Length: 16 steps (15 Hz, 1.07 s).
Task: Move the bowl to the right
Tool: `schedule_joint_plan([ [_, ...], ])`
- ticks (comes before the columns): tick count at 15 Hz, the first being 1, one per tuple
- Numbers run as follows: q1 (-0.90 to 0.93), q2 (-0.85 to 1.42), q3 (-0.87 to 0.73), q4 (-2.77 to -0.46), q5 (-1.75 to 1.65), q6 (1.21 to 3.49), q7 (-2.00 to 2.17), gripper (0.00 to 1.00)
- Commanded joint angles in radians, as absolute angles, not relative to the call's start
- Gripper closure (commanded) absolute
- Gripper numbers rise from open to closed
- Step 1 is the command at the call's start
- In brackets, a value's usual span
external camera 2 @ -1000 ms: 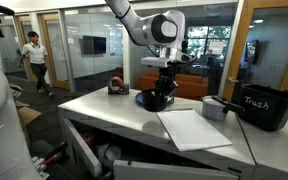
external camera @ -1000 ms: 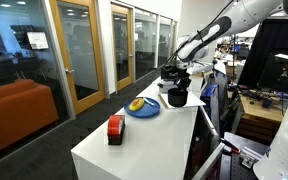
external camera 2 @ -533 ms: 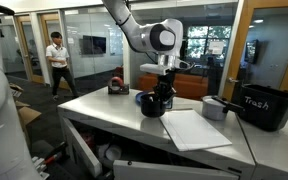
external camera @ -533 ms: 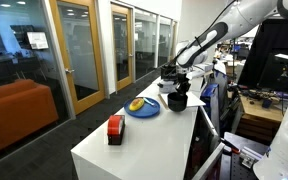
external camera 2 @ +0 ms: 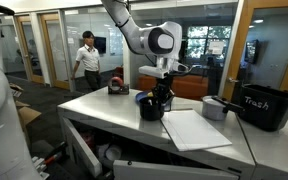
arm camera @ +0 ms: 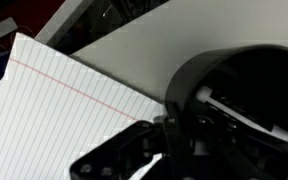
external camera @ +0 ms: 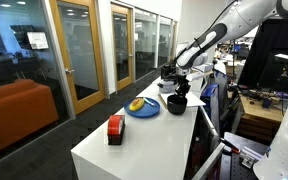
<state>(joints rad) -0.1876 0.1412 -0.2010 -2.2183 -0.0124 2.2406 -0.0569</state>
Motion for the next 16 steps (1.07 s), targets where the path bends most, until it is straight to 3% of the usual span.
schedule_joint_plan([
  [1, -0.196, 0.137, -0.192, -2.221, 0.018, 2.245, -0.080, 0.57],
  [2, -0.193, 0.141, -0.196, -2.217, -0.007, 2.238, -0.057, 0.75],
  [5, -0.193, 0.141, -0.196, -2.217, -0.003, 2.238, -0.059, 0.57],
  [16, -0.193, 0.141, -0.196, -2.217, -0.003, 2.238, -0.059, 0.57],
])
